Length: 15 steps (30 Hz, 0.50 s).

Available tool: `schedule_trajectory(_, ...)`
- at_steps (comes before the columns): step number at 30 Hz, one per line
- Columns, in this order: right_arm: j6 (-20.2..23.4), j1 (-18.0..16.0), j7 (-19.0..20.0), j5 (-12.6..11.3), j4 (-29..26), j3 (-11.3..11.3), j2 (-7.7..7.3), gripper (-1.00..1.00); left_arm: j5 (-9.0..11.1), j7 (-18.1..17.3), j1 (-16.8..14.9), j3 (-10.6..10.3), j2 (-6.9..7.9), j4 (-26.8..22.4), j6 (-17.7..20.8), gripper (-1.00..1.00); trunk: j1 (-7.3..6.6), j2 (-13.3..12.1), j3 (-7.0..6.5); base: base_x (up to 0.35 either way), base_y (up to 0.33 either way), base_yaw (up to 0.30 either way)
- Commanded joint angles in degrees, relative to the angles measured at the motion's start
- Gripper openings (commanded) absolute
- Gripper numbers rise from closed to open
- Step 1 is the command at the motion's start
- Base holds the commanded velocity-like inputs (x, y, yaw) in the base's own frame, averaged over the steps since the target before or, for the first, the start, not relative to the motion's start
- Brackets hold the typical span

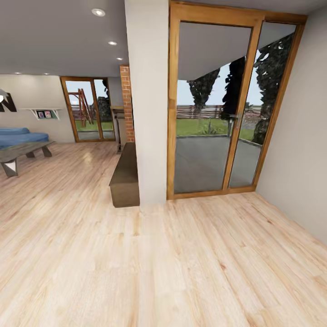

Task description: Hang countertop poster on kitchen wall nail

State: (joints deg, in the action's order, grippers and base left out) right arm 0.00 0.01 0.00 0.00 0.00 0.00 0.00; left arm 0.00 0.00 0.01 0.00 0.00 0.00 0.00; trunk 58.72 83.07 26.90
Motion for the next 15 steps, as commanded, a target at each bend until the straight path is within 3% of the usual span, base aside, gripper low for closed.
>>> schedule_trajectory(1,-0.33,-0.34,-0.33,-0.33,-0.33,-0.33,0.33,1.0,-0.26,-0.33,0.33,0.06,-0.33,-0.33,-0.11,1.0,0.0,0.01,0.03,0.0,0.0,0.0)
schedule_trajectory(8,-2.58,-1.64,-0.42,-0.46,-2.62,-0.26,0.46,1.0,-0.26,-0.45,1.61,-0.12,-2.58,-2.56,-0.1,1.0,0.0,0.01,0.03,0.0,0.0,0.0)
schedule_trajectory(15,-2.6,-1.64,-0.42,-0.46,-3.16,-0.26,0.46,1.0,-0.26,-0.45,1.61,-0.12,-2.72,-3.01,-0.1,1.0,0.0,0.01,0.03,0.0,0.0,0.0)
